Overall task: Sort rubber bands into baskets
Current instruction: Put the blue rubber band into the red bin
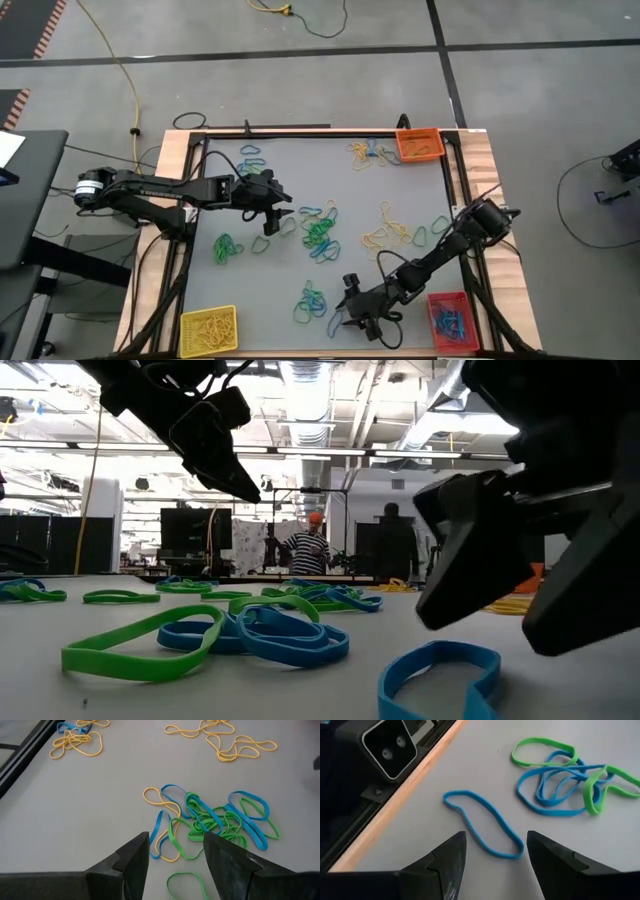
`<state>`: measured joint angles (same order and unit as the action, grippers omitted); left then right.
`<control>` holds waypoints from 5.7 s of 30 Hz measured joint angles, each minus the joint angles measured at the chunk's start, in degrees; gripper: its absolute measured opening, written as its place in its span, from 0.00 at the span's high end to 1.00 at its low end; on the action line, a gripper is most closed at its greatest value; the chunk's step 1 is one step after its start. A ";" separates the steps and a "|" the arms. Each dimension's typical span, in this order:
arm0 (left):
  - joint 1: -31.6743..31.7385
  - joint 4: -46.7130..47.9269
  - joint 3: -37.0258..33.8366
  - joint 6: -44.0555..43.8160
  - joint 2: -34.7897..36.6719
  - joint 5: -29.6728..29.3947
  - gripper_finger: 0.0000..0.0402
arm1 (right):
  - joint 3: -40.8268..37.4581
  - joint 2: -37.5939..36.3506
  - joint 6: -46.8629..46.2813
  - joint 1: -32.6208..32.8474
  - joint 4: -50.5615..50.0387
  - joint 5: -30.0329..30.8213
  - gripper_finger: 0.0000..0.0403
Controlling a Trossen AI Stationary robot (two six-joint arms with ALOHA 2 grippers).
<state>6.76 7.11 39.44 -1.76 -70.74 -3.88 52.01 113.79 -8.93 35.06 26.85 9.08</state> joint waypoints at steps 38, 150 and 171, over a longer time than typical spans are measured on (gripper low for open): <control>0.00 1.62 0.00 0.00 0.00 0.02 0.56 | 4.93 -11.06 -1.32 6.66 -26.66 7.92 0.95; 0.00 1.62 0.00 0.00 0.00 0.00 0.56 | 4.96 -19.62 -13.23 9.54 -29.77 13.99 0.50; 0.00 2.46 0.00 0.00 0.02 0.00 0.56 | 4.94 0.04 -2.41 -0.70 -2.00 3.52 0.50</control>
<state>6.76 9.58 39.44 -1.76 -70.72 -3.88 56.95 113.83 -11.34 34.36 24.85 12.61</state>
